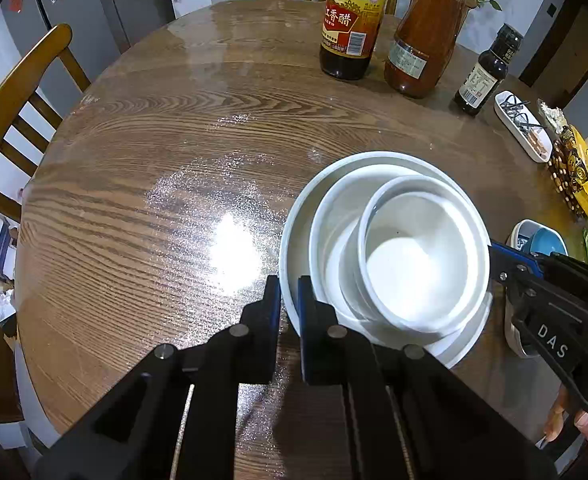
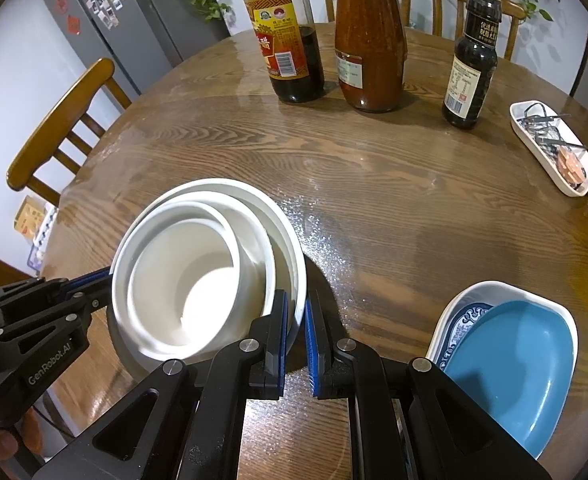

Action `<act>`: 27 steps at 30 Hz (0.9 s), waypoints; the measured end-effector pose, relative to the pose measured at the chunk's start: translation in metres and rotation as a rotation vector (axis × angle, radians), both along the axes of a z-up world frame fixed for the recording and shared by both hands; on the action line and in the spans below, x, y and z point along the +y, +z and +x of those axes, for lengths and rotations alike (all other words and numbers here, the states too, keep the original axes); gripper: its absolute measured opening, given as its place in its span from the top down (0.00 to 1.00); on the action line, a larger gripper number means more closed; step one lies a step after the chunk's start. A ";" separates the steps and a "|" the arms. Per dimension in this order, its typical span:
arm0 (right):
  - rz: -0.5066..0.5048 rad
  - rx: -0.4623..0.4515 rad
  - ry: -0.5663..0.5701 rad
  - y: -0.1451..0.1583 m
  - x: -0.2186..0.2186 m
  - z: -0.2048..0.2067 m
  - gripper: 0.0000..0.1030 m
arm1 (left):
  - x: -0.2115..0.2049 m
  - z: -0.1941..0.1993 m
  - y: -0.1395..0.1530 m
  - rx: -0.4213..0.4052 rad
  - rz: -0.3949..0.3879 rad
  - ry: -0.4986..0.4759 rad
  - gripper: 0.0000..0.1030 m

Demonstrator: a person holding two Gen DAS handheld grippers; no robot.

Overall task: Organize plates and bowls
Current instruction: 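Close both grippers on the rim of the nested white bowls, then lift the nested white bowls off the table with both grippers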

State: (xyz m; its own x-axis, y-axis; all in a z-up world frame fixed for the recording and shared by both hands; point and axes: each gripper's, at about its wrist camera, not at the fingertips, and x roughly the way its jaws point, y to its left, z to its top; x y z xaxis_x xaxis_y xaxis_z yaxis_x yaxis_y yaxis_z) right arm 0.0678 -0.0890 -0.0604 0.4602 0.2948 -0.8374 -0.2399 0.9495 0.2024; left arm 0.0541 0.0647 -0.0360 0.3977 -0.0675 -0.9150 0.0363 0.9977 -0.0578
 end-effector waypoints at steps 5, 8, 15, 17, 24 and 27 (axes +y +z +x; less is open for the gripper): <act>0.000 0.000 -0.002 0.000 0.000 0.000 0.88 | -0.001 0.000 0.000 -0.001 0.003 0.001 0.94; -0.001 -0.001 -0.001 0.000 0.000 0.000 0.88 | -0.001 0.000 0.000 -0.001 0.003 0.000 0.95; 0.013 0.001 -0.007 0.000 -0.002 0.000 0.88 | -0.001 0.000 0.000 -0.007 0.003 0.004 0.95; 0.015 0.000 -0.010 0.000 -0.002 0.000 0.88 | -0.001 0.000 0.000 -0.007 0.004 0.006 0.95; 0.025 0.000 -0.029 -0.001 -0.003 -0.002 0.88 | -0.003 -0.003 0.003 -0.020 0.019 0.001 0.95; 0.026 0.008 -0.036 -0.001 -0.004 -0.004 0.88 | -0.003 -0.004 0.004 -0.028 0.016 -0.002 0.96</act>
